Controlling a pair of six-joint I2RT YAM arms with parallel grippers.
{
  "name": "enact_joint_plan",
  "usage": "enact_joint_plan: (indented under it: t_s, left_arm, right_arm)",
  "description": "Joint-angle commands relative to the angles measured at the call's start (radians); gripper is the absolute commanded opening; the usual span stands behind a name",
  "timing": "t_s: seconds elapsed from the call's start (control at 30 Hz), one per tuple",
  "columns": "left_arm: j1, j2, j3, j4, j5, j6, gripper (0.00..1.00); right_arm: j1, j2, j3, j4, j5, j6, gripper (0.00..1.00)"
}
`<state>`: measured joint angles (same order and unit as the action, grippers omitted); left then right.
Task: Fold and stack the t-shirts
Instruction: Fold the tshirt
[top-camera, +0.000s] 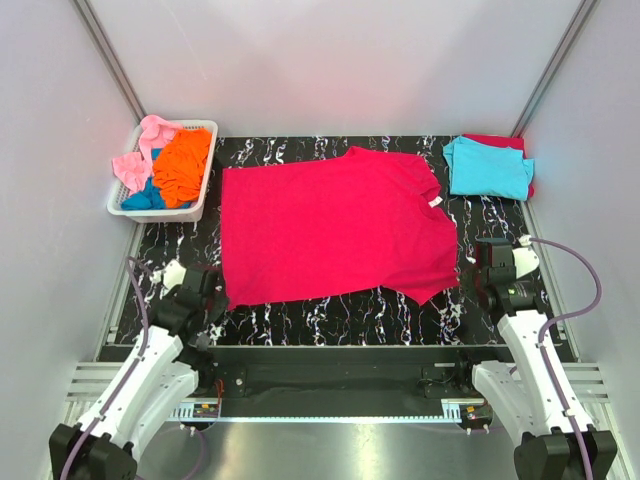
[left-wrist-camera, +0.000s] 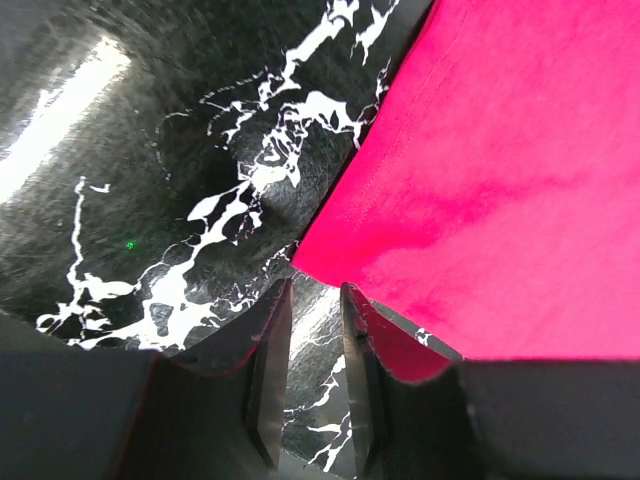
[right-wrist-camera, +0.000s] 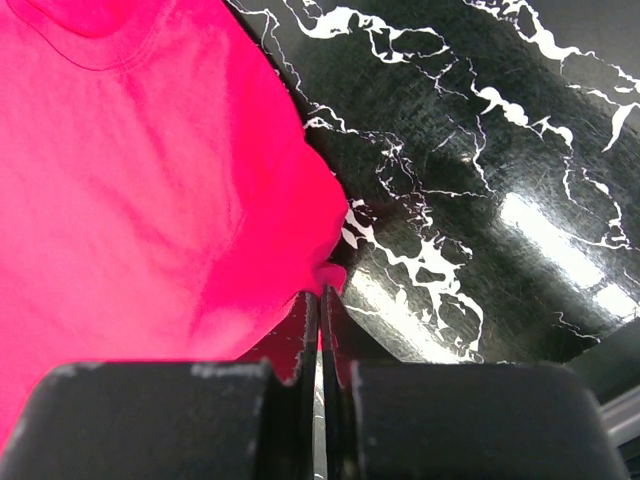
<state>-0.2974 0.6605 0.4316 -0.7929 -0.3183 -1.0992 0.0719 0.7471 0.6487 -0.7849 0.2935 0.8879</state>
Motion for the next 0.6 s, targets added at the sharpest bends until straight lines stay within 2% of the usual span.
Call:
enact_joint_plan:
  t_s: [0.0,0.17,0.23,0.37,0.57]
  left_arm:
    - [-0.005,-0.018,0.012,-0.029,-0.051,-0.027,0.32]
    - [-0.005,0.051,0.012,-0.005,0.054,-0.025,0.36]
    - [-0.006,0.05,0.001,0.017,0.076,-0.028,0.45]
    - [-0.006,0.004,-0.024,0.052,0.088,-0.042,0.55]
    - [-0.006,0.031,-0.019,0.061,0.085,-0.051,0.54]
  right_arm:
    - [0.002,0.004,0.008,0.038,-0.001,-0.012,0.0]
    - [0.002,0.02,0.005,0.047,-0.007,-0.017,0.0]
    - [0.002,0.02,0.003,0.053,-0.011,-0.021,0.0]
    - [0.0,0.021,0.0,0.056,-0.014,-0.027,0.0]
    - [0.002,0.028,0.0,0.062,-0.01,-0.032,0.0]
